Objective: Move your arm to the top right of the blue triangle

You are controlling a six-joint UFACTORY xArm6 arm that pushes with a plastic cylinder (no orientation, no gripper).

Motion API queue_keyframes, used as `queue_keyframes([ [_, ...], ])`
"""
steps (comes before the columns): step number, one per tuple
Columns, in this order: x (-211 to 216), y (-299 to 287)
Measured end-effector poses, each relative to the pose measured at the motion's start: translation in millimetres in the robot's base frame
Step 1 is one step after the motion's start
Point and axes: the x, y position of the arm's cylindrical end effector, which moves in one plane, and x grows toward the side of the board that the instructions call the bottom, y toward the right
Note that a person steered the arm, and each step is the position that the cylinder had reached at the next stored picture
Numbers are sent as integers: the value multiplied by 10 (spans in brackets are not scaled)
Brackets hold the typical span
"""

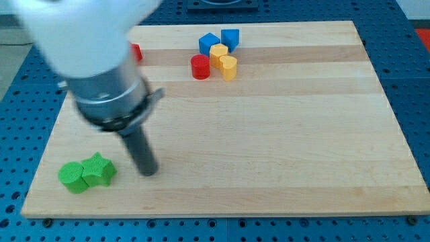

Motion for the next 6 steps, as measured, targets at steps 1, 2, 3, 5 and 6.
queue_keyframes([
  [1,-364,767],
  [2,-893,1457],
  [3,-1508,1897],
  [5,-2421,2067],
  [6,-2755,1968],
])
